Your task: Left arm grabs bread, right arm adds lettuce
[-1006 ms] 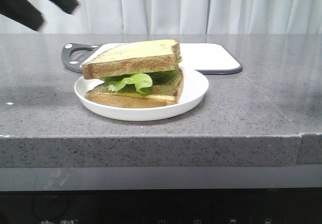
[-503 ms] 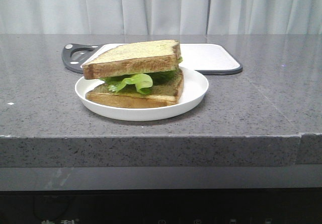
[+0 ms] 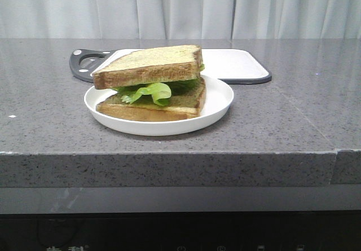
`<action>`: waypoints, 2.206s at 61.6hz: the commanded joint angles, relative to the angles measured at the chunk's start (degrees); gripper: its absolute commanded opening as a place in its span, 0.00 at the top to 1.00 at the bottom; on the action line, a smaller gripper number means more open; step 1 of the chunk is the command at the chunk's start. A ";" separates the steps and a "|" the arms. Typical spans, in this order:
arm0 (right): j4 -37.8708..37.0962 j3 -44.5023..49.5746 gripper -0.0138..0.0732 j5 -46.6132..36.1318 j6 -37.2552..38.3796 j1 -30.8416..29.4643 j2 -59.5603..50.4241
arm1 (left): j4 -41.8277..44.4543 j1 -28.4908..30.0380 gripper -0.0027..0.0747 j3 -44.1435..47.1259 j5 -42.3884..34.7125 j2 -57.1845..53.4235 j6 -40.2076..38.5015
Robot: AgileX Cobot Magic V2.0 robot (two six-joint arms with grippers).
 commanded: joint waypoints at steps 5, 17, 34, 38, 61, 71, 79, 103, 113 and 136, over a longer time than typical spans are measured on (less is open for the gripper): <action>-0.26 -1.11 0.78 -4.11 0.00 -0.39 -0.30 | -0.49 0.01 0.81 -0.97 -5.35 0.22 -0.60; -0.38 -1.07 0.92 -4.03 -0.11 -0.39 -0.30 | -0.49 0.01 0.99 -0.97 -6.17 0.22 -0.60; 0.24 -1.07 0.92 -2.93 -0.11 -0.39 -0.30 | -0.49 0.01 0.99 -0.97 -6.17 0.22 -0.60; 0.24 -1.07 0.92 -2.93 -0.11 -0.39 -0.30 | -0.49 0.01 0.99 -0.97 -6.17 0.22 -0.60; 0.24 -1.07 0.92 -2.73 -0.11 -0.39 -0.30 | 2.26 3.36 0.99 5.06 -15.60 -7.88 -0.60; 0.24 -1.07 0.92 -2.73 -0.11 -0.39 -0.30 | 2.26 5.31 0.99 17.00 -28.19 -14.84 -0.60; 0.24 -1.07 0.92 -2.73 -0.11 -0.39 -0.30 | 2.26 5.31 0.99 26.08 -34.72 -19.30 -0.60; 0.24 -1.07 0.92 -2.55 -0.11 -0.39 -0.30 | 2.26 5.40 0.99 40.27 -47.24 -26.97 -0.60; 0.24 -1.07 0.92 -2.26 -0.11 -0.39 -0.30 | 2.26 5.40 0.99 40.27 -48.62 -26.97 -0.60; 0.24 -1.07 0.92 -2.26 -0.11 -0.39 -0.30 | 2.26 5.40 0.99 40.27 -48.62 -26.87 -0.60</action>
